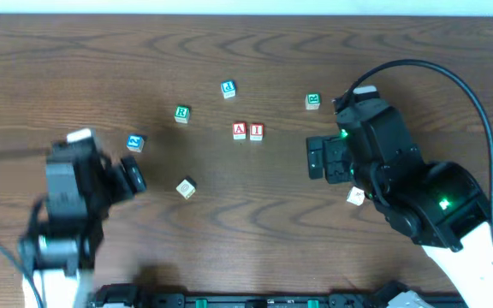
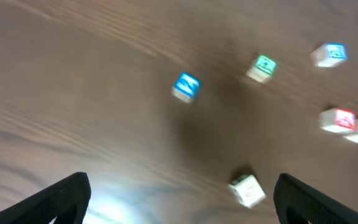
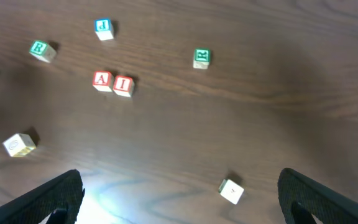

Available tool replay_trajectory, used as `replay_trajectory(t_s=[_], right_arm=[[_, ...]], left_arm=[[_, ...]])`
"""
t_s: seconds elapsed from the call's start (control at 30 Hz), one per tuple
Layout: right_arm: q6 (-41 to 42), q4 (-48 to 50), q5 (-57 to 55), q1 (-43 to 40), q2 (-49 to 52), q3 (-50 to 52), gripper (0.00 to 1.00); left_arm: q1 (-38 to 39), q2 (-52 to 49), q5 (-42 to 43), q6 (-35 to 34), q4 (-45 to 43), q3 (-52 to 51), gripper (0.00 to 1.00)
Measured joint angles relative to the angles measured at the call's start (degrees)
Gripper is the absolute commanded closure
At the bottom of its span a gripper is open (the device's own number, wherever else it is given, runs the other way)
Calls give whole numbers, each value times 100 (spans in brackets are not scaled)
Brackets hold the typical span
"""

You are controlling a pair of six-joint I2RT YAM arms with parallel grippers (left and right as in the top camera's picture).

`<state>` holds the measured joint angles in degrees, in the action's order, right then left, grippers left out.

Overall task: Spell out Ai2
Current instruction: 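Reach left gripper to blue 2 block and grasp it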

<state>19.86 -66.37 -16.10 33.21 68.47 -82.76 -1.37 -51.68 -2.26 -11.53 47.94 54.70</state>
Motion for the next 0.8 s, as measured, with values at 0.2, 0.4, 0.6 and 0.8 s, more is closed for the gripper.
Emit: replay_trajectory(t_s=[0.2, 0.4, 0.6, 0.8], right_arm=[[0, 17, 2, -190, 0, 0, 1], [0, 15, 0, -328, 0, 0, 1], [-20, 2, 0, -363, -2, 0, 1], [-96, -7, 2, -380, -2, 0, 1]], left_arm=[[0, -2240, -247, 922, 739, 1862, 5], [0, -3781, 42, 1886, 728, 2194, 5], [0, -4621, 343, 2065, 732, 2194, 5], [0, -5274, 398, 2404, 516, 2194, 5]])
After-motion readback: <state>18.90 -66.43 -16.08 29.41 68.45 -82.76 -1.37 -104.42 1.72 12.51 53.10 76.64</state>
